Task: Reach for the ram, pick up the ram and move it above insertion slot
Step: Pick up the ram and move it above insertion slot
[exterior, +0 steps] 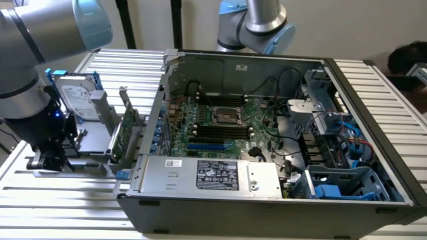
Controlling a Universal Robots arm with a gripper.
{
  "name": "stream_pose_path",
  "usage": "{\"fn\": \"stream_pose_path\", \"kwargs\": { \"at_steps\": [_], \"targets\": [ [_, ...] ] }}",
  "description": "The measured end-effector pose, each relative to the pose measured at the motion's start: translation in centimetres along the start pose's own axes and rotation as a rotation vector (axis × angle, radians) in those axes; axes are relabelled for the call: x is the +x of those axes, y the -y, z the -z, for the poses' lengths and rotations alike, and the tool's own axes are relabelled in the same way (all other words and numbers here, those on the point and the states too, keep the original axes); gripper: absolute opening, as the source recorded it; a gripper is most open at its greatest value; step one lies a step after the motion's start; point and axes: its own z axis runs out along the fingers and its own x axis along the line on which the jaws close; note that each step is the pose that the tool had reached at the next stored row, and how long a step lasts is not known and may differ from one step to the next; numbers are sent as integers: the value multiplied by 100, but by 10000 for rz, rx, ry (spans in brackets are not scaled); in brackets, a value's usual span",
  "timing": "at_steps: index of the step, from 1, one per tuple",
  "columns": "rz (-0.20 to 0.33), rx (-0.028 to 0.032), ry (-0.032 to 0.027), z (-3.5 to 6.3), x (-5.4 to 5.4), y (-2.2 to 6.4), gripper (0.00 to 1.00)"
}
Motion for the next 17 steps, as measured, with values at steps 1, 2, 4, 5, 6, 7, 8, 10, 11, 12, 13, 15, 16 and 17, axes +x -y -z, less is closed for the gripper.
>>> {"fn": "stream_pose_path", "kwargs": {
  "at_steps": [1, 2, 4, 5, 6, 7, 8, 10, 11, 12, 13, 15, 16, 17],
  "targets": [
    [0, -1, 0, -18, 0, 0, 42],
    [0, -1, -1, -36, 1, 0, 42],
    [1, -1, -1, -71, 1, 0, 42],
    [1, 0, -1, -87, 1, 0, 42],
    [2, 0, 0, -97, 1, 0, 42],
    [1, -3, -2, -99, 1, -1, 42],
    [1, -4, -3, -100, 1, -2, 42],
    [1, -3, 1, -107, 0, -3, 42],
    [1, -2, 2, -111, 0, -4, 42],
    [0, -4, 2, -115, -1, -4, 42],
    [1, -8, 2, -118, -1, -5, 42],
    [1, -13, 2, -124, -3, -7, 42],
    [0, -17, 1, -127, -4, -8, 42],
    [1, -20, 1, -129, -4, -8, 42]
  ]
}}
